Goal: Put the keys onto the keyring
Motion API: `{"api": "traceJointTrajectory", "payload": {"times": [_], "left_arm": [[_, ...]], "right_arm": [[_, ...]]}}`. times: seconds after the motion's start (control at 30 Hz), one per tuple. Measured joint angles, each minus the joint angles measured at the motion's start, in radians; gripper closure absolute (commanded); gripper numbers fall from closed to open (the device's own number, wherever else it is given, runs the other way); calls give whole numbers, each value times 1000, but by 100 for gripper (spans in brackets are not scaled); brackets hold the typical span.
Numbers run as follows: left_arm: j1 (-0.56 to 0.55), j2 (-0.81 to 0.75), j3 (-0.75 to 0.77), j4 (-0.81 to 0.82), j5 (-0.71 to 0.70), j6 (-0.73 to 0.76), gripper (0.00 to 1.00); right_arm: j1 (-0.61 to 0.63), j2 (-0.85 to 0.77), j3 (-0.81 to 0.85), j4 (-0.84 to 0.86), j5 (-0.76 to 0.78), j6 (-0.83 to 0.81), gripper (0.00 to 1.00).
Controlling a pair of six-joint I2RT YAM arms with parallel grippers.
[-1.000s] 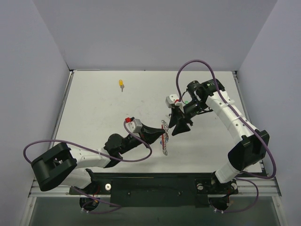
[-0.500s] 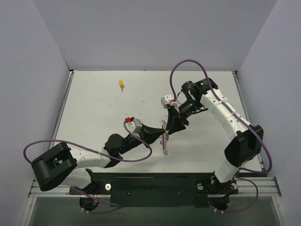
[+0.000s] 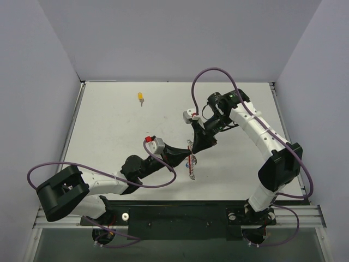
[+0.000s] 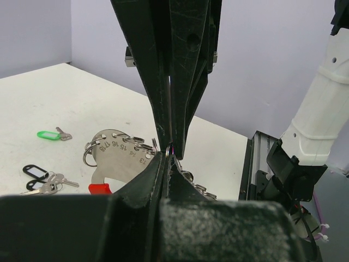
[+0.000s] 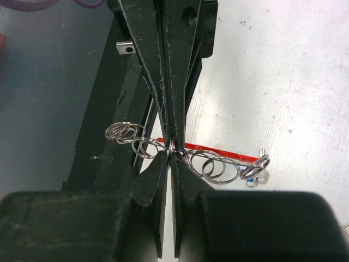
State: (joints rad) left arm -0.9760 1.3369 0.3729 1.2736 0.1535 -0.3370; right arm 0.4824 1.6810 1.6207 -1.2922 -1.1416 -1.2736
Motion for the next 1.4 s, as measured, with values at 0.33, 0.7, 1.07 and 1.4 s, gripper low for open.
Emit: {"api": "traceJointTrajectory", "payload": {"times": [0.33, 0.7, 1.07, 1.4], "left_arm": [[40, -76, 0, -33, 49, -29, 55], [25, -368, 175, -686, 113, 222, 51], [-103, -205, 186, -777, 33, 405, 58], [-102, -130, 191, -658, -47, 449, 59]], "right_arm": [[55, -3, 39, 5, 177, 167, 100], [115, -23, 89, -9, 435, 233, 100], [122, -17, 132, -9, 476, 284, 100], [122, -15, 132, -9, 459, 277, 100]]}}
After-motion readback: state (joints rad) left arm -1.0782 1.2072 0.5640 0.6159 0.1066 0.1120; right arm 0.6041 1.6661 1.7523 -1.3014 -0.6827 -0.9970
